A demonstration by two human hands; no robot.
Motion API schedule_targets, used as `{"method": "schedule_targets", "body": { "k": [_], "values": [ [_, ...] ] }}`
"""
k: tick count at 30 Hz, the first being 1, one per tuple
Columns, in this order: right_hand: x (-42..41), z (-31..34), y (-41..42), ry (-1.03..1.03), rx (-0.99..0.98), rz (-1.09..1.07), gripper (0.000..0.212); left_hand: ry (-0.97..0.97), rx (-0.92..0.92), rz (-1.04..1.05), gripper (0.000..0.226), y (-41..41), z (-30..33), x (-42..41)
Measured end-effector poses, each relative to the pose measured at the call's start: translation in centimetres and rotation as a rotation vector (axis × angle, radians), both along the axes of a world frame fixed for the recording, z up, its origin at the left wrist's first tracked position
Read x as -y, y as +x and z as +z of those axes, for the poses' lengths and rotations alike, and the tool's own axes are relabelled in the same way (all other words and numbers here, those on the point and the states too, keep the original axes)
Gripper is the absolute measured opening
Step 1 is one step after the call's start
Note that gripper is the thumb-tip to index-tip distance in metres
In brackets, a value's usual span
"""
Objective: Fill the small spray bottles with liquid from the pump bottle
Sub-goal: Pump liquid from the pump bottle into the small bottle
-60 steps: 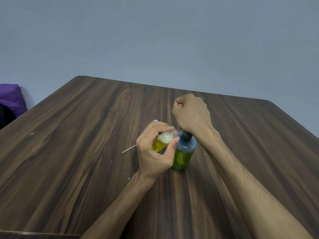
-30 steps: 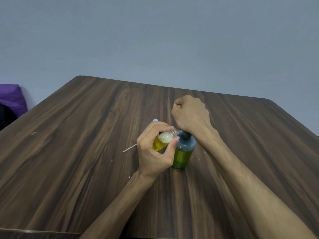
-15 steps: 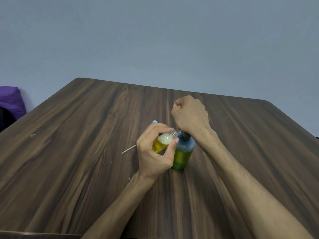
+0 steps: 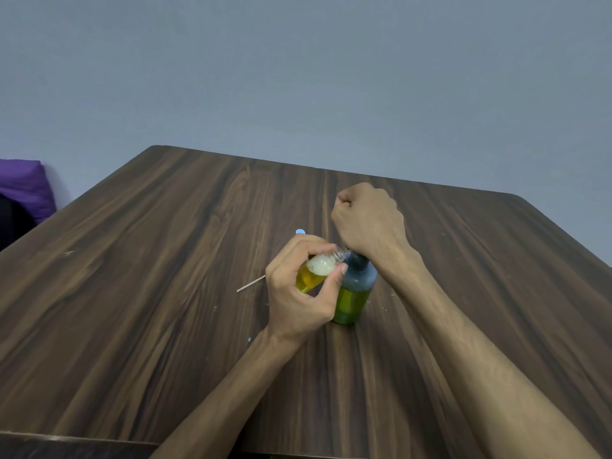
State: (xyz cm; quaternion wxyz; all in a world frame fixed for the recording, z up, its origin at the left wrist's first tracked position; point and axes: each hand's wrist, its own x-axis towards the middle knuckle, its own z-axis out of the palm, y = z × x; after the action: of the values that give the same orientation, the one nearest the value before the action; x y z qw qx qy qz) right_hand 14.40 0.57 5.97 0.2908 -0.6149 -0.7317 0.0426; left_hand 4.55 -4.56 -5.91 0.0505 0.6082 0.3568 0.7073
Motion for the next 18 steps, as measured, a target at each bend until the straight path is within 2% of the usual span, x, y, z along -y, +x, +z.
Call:
{"method": "schedule_targets", "body": {
  "k": [8, 13, 18],
  "values": [
    [-0.6, -0.2, 0.3, -0.025, -0.104, 0.051, 0.023, 0.004, 0.029, -0.016, 0.017, 0.1, 0.0, -0.2],
    [-0.7, -1.1, 0.4, -0.054, -0.084, 0.036, 0.032, -0.004, 0.020, -0.025, 0.017, 0.2, 0.0, -0.3],
    [-0.6, -0.3, 0.2, 0.000, -0.079, 0.038, 0.029, 0.005, 0.018, -0.017, 0.017, -0.1, -0.2, -0.3]
  ]
}}
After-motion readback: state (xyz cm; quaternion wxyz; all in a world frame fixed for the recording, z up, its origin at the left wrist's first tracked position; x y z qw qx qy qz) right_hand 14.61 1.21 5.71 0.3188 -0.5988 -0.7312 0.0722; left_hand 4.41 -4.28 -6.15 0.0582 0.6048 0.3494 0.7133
